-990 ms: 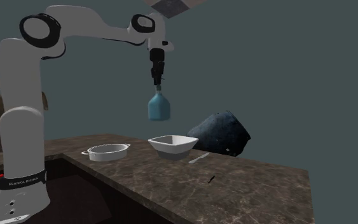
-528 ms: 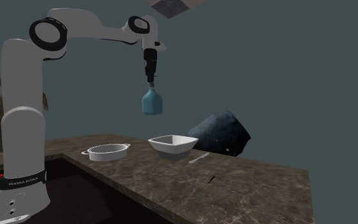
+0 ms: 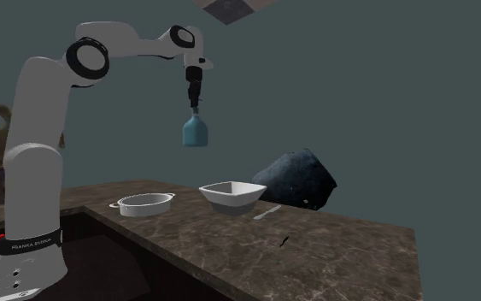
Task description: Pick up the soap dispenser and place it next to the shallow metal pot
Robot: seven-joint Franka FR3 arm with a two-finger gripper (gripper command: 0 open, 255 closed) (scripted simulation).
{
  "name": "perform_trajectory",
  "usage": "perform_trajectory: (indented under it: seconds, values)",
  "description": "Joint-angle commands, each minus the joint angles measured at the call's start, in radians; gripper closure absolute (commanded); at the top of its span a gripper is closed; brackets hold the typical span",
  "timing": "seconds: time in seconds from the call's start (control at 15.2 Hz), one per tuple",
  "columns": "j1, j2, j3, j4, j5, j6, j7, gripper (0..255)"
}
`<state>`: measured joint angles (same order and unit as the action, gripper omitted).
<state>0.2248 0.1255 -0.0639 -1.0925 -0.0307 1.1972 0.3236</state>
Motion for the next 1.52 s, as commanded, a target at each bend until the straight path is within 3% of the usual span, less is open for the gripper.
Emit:
perform_trajectory:
  seconds: [0.0, 0.13, 0.2, 0.4, 0.66, 1.45]
  values:
    - [0.023, 0.043, 0.017, 0.089, 0.0, -0.047, 0.041, 255]
    - [0.051, 0.117, 0.034, 0.223, 0.0, -0.108, 0.084, 255]
    - [0.071, 0.192, 0.044, 0.356, -0.001, -0.168, 0.112, 255]
    - [0.073, 0.106, 0.043, 0.172, -0.001, -0.07, 0.116, 255]
    - [0.074, 0.036, 0.044, 0.007, -0.002, 0.025, 0.119, 255]
    - [0.075, -0.079, 0.045, -0.322, -0.002, 0.239, 0.127, 255]
